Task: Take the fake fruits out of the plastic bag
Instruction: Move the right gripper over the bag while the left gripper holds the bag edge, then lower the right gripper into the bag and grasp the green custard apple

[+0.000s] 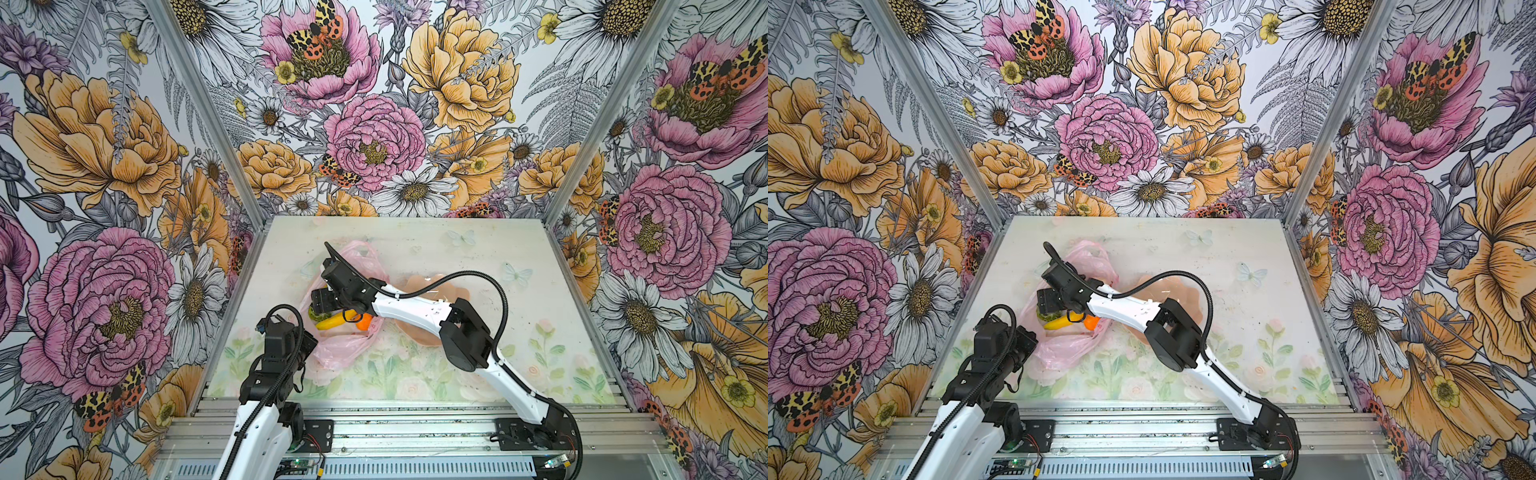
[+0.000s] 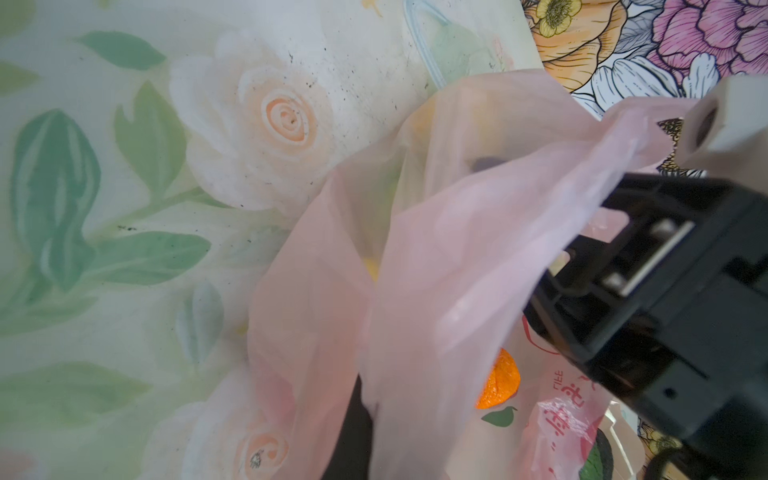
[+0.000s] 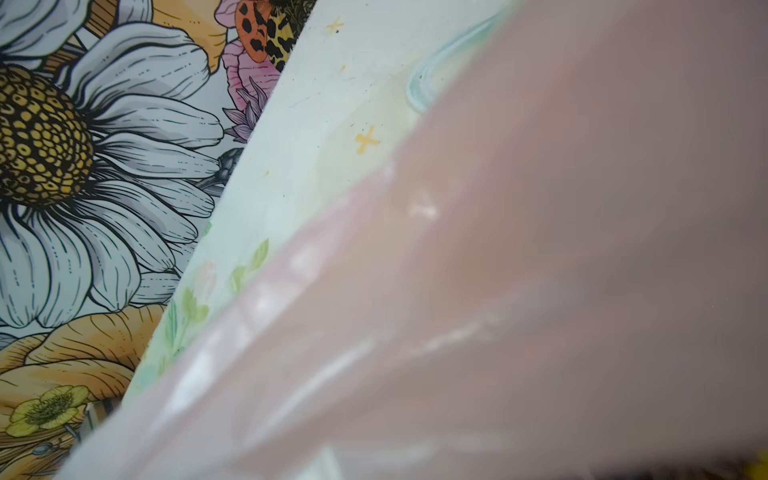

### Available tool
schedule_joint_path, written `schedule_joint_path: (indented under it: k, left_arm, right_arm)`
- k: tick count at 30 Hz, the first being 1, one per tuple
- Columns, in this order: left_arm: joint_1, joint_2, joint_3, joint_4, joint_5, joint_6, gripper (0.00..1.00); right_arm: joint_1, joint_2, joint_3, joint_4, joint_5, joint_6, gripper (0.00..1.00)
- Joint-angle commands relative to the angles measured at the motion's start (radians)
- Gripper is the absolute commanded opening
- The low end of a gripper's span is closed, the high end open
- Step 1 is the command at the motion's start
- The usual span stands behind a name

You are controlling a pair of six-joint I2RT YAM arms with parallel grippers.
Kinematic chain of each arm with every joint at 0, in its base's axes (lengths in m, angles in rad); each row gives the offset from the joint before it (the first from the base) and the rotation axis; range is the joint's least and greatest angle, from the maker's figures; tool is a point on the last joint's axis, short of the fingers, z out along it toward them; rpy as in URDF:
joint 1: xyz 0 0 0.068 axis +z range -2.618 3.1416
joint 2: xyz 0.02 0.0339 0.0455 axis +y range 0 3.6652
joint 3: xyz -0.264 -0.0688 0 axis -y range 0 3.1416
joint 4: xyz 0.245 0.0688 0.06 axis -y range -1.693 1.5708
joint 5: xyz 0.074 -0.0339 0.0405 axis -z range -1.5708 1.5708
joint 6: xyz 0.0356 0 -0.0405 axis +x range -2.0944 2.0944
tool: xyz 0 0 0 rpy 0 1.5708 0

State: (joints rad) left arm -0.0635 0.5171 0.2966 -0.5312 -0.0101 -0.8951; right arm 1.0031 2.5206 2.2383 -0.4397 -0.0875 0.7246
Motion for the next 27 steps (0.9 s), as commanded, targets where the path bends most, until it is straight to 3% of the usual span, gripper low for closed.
schedule_joint_path:
  k: [1, 19, 23, 27]
  left_arm:
    - [-0.004, -0.008, -0.015, -0.018, -0.010, -0.004, 0.00]
    - [0.020, -0.017, -0.027, -0.023, -0.001, 0.012, 0.00]
    - [0.034, -0.018, -0.028, -0.024, 0.006, 0.019, 0.00]
    - [0.047, -0.021, -0.031, -0.024, 0.012, 0.025, 0.00]
  right_arm:
    - [0.010, 0.046, 0.043, 0.006, -0.011, 0.068, 0.79]
    - [0.026, 0.187, 0.169, -0.054, -0.030, 0.090, 0.84]
    - [0.028, 0.196, 0.173, -0.058, -0.031, 0.089, 0.82]
    - [0.029, 0.184, 0.170, -0.058, -0.037, 0.086, 0.72]
